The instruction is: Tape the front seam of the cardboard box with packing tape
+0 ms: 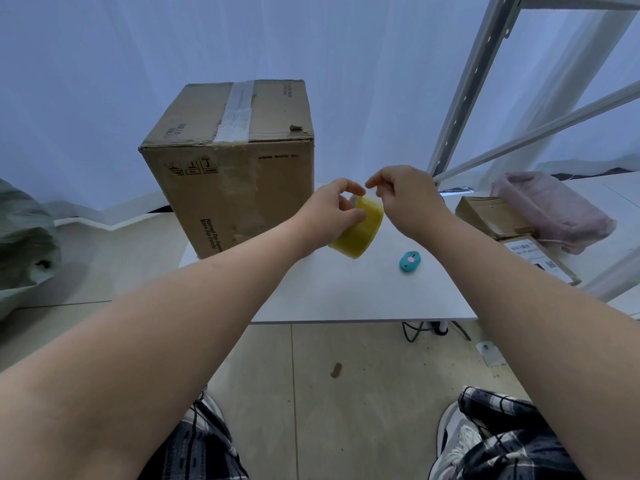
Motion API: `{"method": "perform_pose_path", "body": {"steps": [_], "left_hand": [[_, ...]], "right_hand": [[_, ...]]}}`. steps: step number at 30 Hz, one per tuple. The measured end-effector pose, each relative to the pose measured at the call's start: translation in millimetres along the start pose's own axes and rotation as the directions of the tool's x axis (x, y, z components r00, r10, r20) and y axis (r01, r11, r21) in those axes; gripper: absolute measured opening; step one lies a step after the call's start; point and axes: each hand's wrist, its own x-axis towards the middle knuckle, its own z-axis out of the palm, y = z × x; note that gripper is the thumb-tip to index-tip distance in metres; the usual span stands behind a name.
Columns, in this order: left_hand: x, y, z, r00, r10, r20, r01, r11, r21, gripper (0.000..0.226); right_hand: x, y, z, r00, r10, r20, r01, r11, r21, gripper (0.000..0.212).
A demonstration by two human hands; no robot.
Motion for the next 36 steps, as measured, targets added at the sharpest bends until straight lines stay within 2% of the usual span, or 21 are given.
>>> {"method": "perform_pose_path", "body": {"steps": [5,9,15,19,22,24,25,28,30,32,34,36], "left_hand": [[3.8,-8.0,-3.4,0.995,0.081,-0.054,-0.078,0.995,0.057,0.031],[6.1,-11.0,-9.9,0.991,0.116,-0.066,-0.112,0.992,0.062,0.031],[4.0,-8.9,-7.2,0.985,0.166,-0.048,-0.157,0.975,0.154,0.031],[-0.6,-0.2,-7.7,0.990,0.141,-0.019,-0.140,0.989,0.048,0.041],[-3.2,4.1,-9.6,0.998,0.065,0.024,-0.061,0.988,-0.139,0.054],[-3.9,7.3,-9.9,0.997,0.013,0.080,0.002,0.982,-0.188,0.060],[-4.1,9.6,-9.4,0.996,0.011,0.089,0.003,0.989,-0.149,0.060],[-2.8,12.6,-4.5,0.995,0.088,0.052,-0.094,0.990,0.108,0.059],[0.3,8.3,-2.6,0.993,0.118,0.028,-0.122,0.968,0.222,0.057],[4.2,1.6,-6.0,0.993,0.116,-0.012,-0.108,0.951,0.288,0.056],[7.4,-2.9,-11.4,0.992,0.120,-0.048,-0.100,0.946,0.308,0.057],[7.8,-3.8,-13.5,0.987,0.148,-0.067,-0.124,0.953,0.276,0.057]], "right_hand": [[-3.1,1.1,-2.6,0.992,-0.034,0.120,0.035,0.999,-0.004,0.031],[-2.7,-0.6,-0.6,0.978,-0.084,0.188,0.100,0.992,-0.076,0.033],[-2.3,4.5,0.6,0.982,-0.165,0.091,0.184,0.943,-0.279,0.026],[-4.3,12.8,-1.8,0.979,-0.204,0.023,0.201,0.925,-0.324,0.027],[-5.0,12.4,-6.7,0.974,-0.226,-0.019,0.207,0.922,-0.328,0.026],[-5.8,11.2,-9.2,0.973,-0.230,-0.019,0.207,0.907,-0.367,0.023],[-6.3,11.1,-9.6,0.975,-0.220,-0.006,0.200,0.899,-0.390,0.022],[-7.6,7.6,-8.4,0.987,-0.148,0.069,0.163,0.903,-0.398,0.021],[-6.3,1.2,-8.3,0.980,-0.137,0.146,0.181,0.917,-0.354,0.022],[-4.8,-7.9,-8.5,0.970,-0.131,0.204,0.175,0.960,-0.218,0.028],[-3.7,-12.7,-8.6,0.979,-0.051,0.200,0.049,0.999,0.012,0.034],[-2.1,-9.6,-8.7,0.979,0.094,0.183,-0.147,0.943,0.300,0.031]]}}
